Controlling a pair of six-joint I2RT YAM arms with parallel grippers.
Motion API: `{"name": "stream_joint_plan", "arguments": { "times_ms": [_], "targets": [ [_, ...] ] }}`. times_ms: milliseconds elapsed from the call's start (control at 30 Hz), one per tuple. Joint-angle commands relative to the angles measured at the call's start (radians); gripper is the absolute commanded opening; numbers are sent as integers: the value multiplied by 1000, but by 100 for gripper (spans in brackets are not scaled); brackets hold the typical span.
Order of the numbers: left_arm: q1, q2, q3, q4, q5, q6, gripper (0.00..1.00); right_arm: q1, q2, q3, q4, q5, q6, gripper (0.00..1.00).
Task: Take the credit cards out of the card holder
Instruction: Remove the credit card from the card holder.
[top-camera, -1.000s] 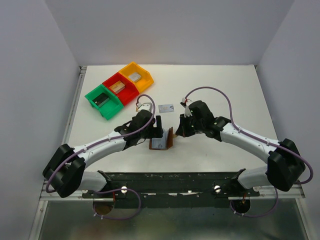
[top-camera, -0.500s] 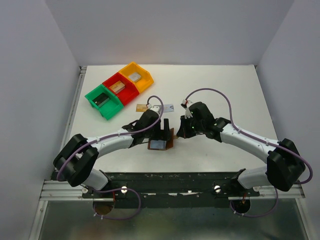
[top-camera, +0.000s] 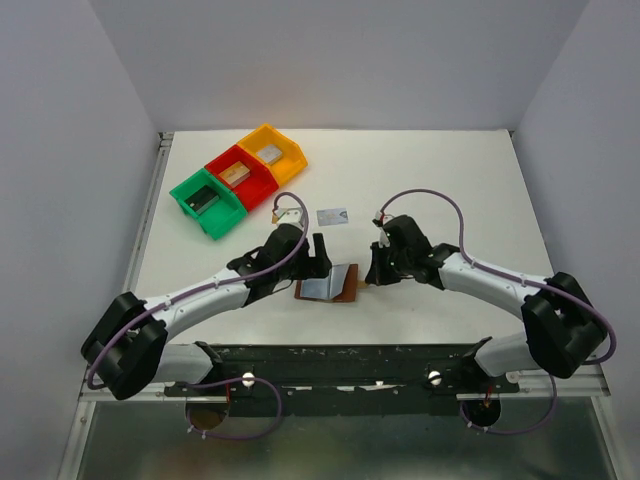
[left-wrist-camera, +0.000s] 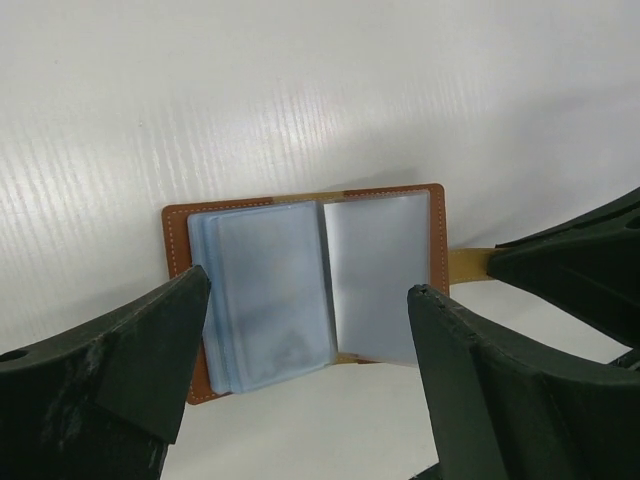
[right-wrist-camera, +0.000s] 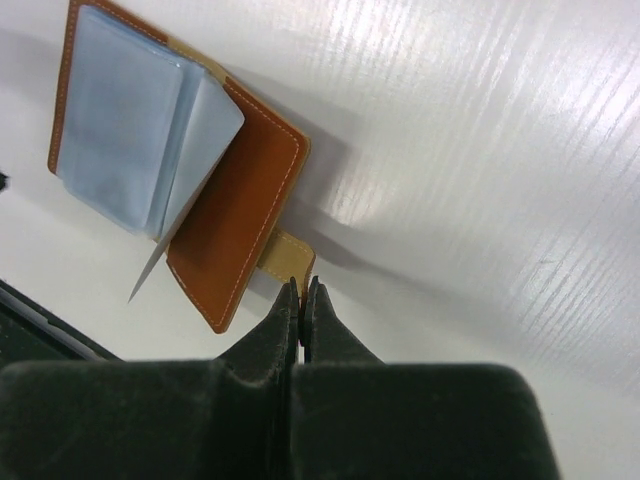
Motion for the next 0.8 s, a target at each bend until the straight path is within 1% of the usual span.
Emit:
{"name": "stream_joint_plan", "arguments": {
  "times_ms": [0,200,267,767],
  "targets": [
    [-3,-43,-37,-2,-56,-21,92,-4,22,-18,48,18,19,0],
    [-3,3,-31,21,-8,-23,78,-7,55,-29,55,27,27,0],
    [-3,9,-31,27,-2,-20,76,-9,56,-37,60,26,27,0],
    [-3,117,-7,40,58,2,75,-9,63,-18,58,11,24,0]
  ]
}}
